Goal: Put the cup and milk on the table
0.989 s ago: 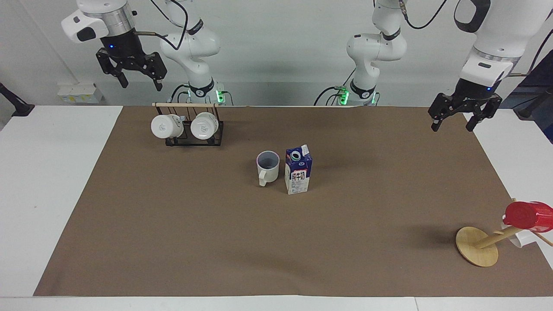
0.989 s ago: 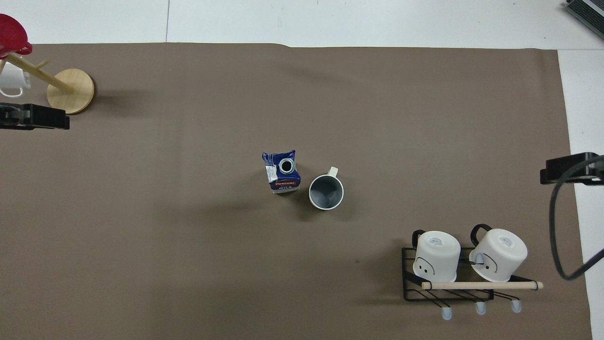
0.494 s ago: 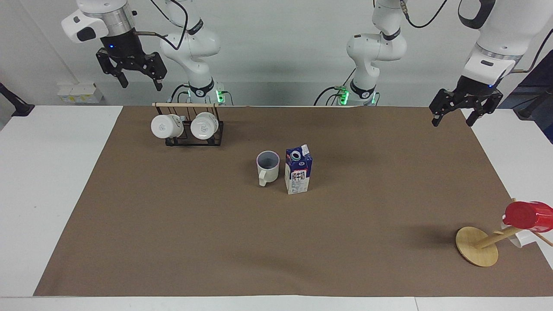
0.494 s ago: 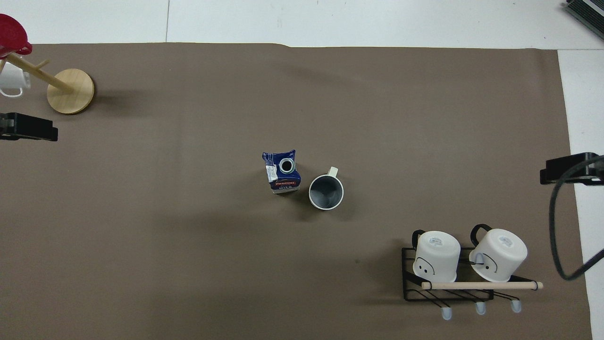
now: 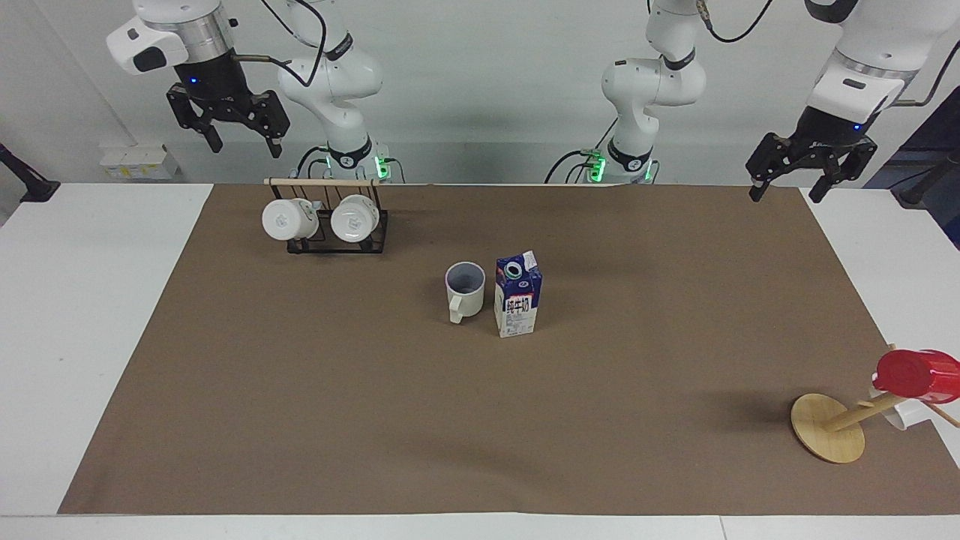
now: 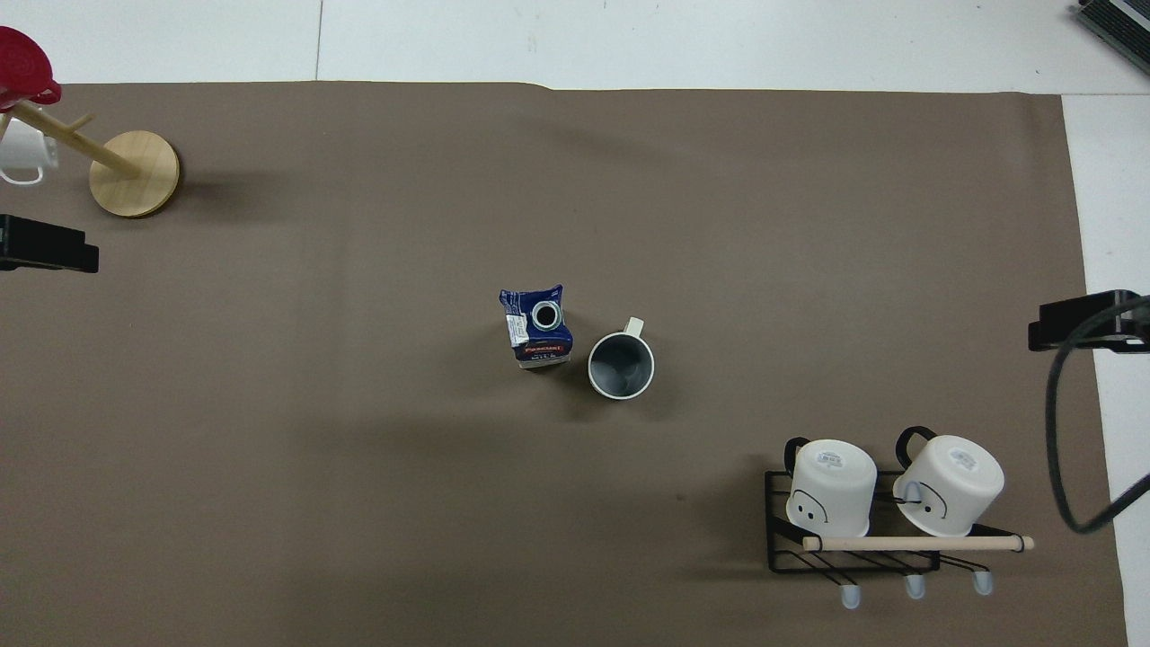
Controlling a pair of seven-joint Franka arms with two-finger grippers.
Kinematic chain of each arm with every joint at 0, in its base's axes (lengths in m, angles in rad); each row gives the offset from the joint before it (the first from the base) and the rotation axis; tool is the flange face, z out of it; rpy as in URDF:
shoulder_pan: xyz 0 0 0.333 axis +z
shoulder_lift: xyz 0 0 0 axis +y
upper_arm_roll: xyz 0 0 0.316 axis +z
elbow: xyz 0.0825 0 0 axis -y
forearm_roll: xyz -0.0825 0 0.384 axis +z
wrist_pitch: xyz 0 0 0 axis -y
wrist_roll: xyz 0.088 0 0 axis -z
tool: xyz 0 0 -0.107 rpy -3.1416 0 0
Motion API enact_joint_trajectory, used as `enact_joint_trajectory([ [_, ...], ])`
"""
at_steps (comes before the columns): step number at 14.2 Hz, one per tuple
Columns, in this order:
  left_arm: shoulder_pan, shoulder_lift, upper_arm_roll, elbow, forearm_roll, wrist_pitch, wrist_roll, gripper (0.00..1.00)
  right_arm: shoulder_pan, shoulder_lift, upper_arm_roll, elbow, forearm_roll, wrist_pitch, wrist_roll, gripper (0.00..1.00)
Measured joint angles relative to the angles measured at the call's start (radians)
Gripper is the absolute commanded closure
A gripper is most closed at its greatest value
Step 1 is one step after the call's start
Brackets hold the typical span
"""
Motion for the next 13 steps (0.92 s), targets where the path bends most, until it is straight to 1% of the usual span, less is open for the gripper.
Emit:
enact_joint_trajectory([
  [13, 0.000, 0.000, -0.010, 0.000, -0.001, -0.005, 0.000, 0.00, 0.000, 0.000, 0.000, 0.000, 0.000, 0.000, 0.000, 0.00],
])
